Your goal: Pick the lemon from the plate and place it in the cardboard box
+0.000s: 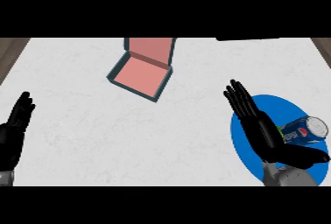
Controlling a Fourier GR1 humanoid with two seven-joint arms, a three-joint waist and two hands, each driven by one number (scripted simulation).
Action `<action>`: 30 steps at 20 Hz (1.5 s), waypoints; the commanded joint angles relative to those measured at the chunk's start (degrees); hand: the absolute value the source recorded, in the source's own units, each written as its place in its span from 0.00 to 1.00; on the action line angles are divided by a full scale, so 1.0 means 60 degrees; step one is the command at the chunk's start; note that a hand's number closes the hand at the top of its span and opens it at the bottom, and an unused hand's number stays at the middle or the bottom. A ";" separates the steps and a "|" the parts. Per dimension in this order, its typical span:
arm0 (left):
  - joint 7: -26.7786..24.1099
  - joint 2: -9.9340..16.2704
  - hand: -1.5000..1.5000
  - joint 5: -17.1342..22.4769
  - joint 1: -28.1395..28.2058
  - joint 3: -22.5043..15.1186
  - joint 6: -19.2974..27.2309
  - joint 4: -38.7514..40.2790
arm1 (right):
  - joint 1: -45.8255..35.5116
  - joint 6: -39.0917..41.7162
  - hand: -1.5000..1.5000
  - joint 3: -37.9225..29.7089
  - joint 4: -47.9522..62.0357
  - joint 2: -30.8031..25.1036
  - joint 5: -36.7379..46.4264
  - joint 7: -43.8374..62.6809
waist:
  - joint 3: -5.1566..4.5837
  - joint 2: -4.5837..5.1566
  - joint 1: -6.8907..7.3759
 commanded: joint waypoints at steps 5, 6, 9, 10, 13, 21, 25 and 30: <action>0.0543 -0.0568 0.50 -0.0394 -0.1288 -0.1695 -0.0782 -0.0892 | 0.1458 -0.1239 0.00 -0.0550 0.0329 -0.1363 0.1129 0.1168 | -0.0438 -0.0004 -0.0704; 0.0481 -0.0509 0.50 -0.0217 -0.1330 -0.1872 -0.1234 -0.1141 | 0.1463 -0.1674 0.00 -0.0590 0.0325 -0.1572 0.1406 0.1825 | -0.0458 -0.0037 -0.0620; 0.0529 -0.0810 0.50 -0.0080 -0.0986 -0.1935 -0.1113 -0.0881 | 0.1303 -0.2059 0.00 -0.0773 0.0806 -0.3580 0.4058 0.0754 | -0.0610 -0.0039 -0.1125; 0.0485 -0.0811 0.50 -0.0074 -0.0911 -0.2030 -0.1242 -0.0817 | 0.1538 -0.2631 0.00 -0.0694 0.0890 -0.3642 0.4714 0.0663 | -0.0555 -0.0038 -0.0967; 0.0793 -0.1168 0.50 -0.0153 -0.1276 -0.2429 -0.1227 -0.0869 | 0.1859 -0.3417 0.00 -0.0424 0.0590 -0.4462 0.6440 0.0517 | -0.0492 -0.0070 -0.0769; 0.1371 -0.1522 0.50 -0.0444 -0.1534 -0.2875 -0.1135 -0.1077 | 0.4157 -0.3572 0.00 -0.0806 -0.3872 -0.6403 0.8464 0.3708 | -0.0492 -0.0156 -0.0583; 0.1545 -0.1599 0.50 -0.0643 -0.1878 -0.2875 -0.1065 -0.0962 | 0.4866 -0.1753 0.00 -0.0943 -0.6000 -0.7308 0.7919 0.5583 | -0.0478 -0.0095 -0.0409; 0.1751 -0.1698 0.50 -0.0488 -0.2085 -0.2891 -0.1330 -0.1176 | 0.4983 -0.0049 0.00 -0.1357 -0.8195 -0.7927 0.6688 0.8153 | -0.0464 -0.0027 -0.0106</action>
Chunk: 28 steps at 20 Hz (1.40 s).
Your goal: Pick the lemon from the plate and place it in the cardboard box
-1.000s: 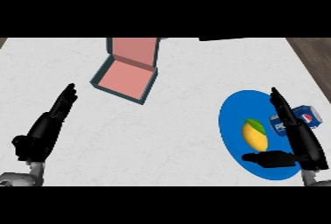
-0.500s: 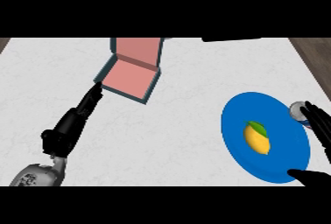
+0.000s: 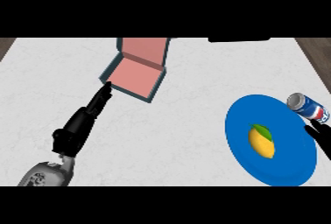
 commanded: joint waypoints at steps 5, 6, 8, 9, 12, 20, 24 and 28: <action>-0.0139 -0.0616 0.50 -0.0315 -0.0882 -0.0038 -0.0310 0.1022 | -0.0091 0.1769 0.00 -0.0392 -0.1749 0.0249 -0.1195 0.2645 | 0.0042 0.0097 0.0340; -0.0135 -0.0780 0.50 -0.0584 -0.0770 -0.0224 -0.0019 0.0843 | -0.0758 0.1839 0.00 0.0223 -0.2015 0.0520 -0.0996 0.3630 | 0.0036 0.0112 0.0466; 0.0140 -0.0628 0.50 -0.0360 -0.0790 0.0037 -0.0361 0.0473 | -0.1553 0.1991 0.00 0.0444 -0.1367 0.1125 -0.0874 0.3691 | 0.0044 0.0106 0.0531; 0.0379 -0.0613 0.50 -0.0350 -0.0519 -0.0007 -0.0393 0.0006 | -0.1681 0.2290 0.00 0.0329 -0.1432 0.1183 -0.0981 0.3880 | 0.0045 0.0095 0.0527; -0.0189 -0.0747 0.50 -0.0447 -0.0691 0.0352 -0.0733 0.0876 | -0.2063 0.2419 0.00 0.0987 -0.0380 0.2187 -0.0085 0.3398 | 0.0049 0.0104 0.0480; 0.0409 -0.0943 0.50 -0.0741 -0.0584 0.0605 -0.0889 0.0094 | -0.2990 0.3715 0.00 0.1447 0.0603 0.3477 0.0505 0.4123 | 0.0050 0.0093 0.0482; 0.0524 -0.0981 0.50 -0.0730 -0.0855 0.0921 -0.1202 0.0347 | -0.2901 0.3408 0.00 0.0728 0.2005 0.3758 0.0902 0.2423 | 0.0054 0.0097 0.0464; 0.0581 -0.1235 0.50 -0.0901 -0.0534 0.0943 -0.1237 -0.0003 | -0.3204 0.3599 0.00 0.0494 0.2327 0.4161 0.1419 0.1835 | 0.0053 0.0094 0.0476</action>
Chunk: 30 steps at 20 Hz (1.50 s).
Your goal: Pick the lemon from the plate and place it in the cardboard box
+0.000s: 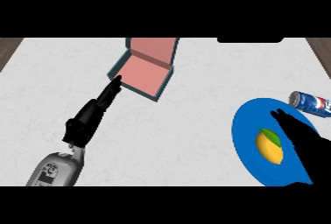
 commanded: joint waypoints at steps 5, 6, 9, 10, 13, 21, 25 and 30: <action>0.0100 -0.0506 0.50 -0.0702 0.0255 0.0065 0.0007 -0.0242 | -0.0503 0.0610 0.00 0.0011 0.0990 0.1291 0.1228 -0.0434 | -0.0002 -0.0001 0.0018; -0.0304 0.0016 0.50 -0.0088 -0.0075 0.0815 -0.0789 0.0367 | -0.0309 0.1107 0.00 -0.0524 0.0579 0.0950 0.0714 -0.0561 | -0.0004 0.0001 -0.0013; 0.0284 -0.0115 0.50 -0.0009 0.0001 0.0810 -0.0828 -0.0391 | -0.0333 0.1797 0.00 -0.0503 0.0329 0.1116 0.0678 -0.0182 | -0.0004 -0.0004 -0.0003; -0.0501 -0.0495 0.50 -0.0485 0.0101 0.0604 -0.0634 0.0631 | -0.0561 0.1711 0.00 -0.0480 0.0603 0.1510 0.0945 -0.0299 | -0.0004 0.0004 -0.0012; -0.0563 -0.0121 0.50 -0.0258 0.0481 0.0995 -0.1059 0.0103 | -0.0270 0.1649 0.00 -0.0251 0.0761 0.1959 0.1391 -0.0354 | -0.0004 -0.0002 0.0000; -0.0020 -0.0840 0.50 -0.0906 0.0088 0.0923 -0.0811 0.0096 | 0.0074 0.1681 0.00 -0.1047 0.1791 0.2125 0.2105 -0.2079 | -0.0002 -0.0004 -0.0022; -0.0563 -0.0778 0.50 -0.0928 0.0990 0.0861 -0.0997 -0.0402 | -0.0030 0.1333 0.00 -0.0426 0.2353 0.2834 0.3025 -0.1777 | -0.0003 -0.0006 0.0008; 0.0037 -0.1066 0.50 -0.0981 0.0322 0.1003 -0.1055 -0.0297 | -0.0284 0.1323 0.00 -0.1283 0.3253 0.2572 0.3265 -0.2680 | -0.0002 -0.0001 -0.0011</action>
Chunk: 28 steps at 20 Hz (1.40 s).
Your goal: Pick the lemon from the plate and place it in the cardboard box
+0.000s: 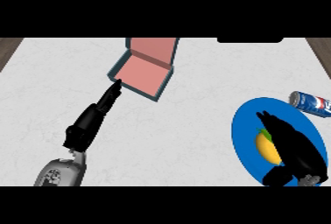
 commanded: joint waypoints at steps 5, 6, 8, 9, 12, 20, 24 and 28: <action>-0.0541 0.0171 0.50 0.0005 -0.0732 0.0713 -0.0517 0.1126 | 0.0381 -0.0242 1.00 -0.0401 0.0575 0.0152 0.0543 -0.1054 | -0.0001 0.0005 -0.0029; 0.0818 -0.0306 0.50 -0.0174 -0.0604 0.0165 -0.0034 -0.0147 | 0.0965 -0.0186 1.00 -0.0434 0.0115 -0.0165 0.0529 -0.1146 | 0.0002 -0.0008 -0.0034; -0.0490 -0.0003 0.50 -0.0144 -0.0522 0.0604 -0.0392 0.0848 | 0.0061 0.0000 1.00 -0.0051 0.0676 0.0331 0.1059 -0.0949 | -0.0001 0.0005 -0.0011; -0.0422 -0.0026 0.50 -0.0217 0.0104 0.0386 -0.0436 0.0226 | -0.0100 0.0178 1.00 -0.0256 0.0527 0.0319 0.0997 -0.1017 | -0.0001 -0.0001 0.0005; -0.0198 -0.0320 0.50 -0.0451 -0.0189 0.0268 -0.0218 0.0521 | 0.0311 -0.0717 1.00 0.0031 0.0892 0.0492 0.1715 -0.1421 | 0.0000 0.0000 -0.0012; 0.0033 -0.0489 0.50 -0.0278 -0.0894 -0.0198 -0.0624 0.0418 | -0.3050 -0.0968 1.00 0.2888 0.1904 0.3847 0.3067 0.3573 | -0.0034 0.0203 0.1181; 0.0071 -0.0625 0.50 -0.0273 -0.0866 -0.0423 -0.0715 0.0369 | -0.4561 -0.1700 1.00 0.3683 0.2755 0.3883 0.3425 0.5380 | -0.0030 0.0150 0.1459; 0.0151 -0.0632 0.50 -0.0306 -0.1025 -0.0368 -0.0689 0.0597 | -0.6248 -0.1810 1.00 0.4327 0.3290 0.3895 0.3576 0.6986 | -0.0040 0.0108 0.1453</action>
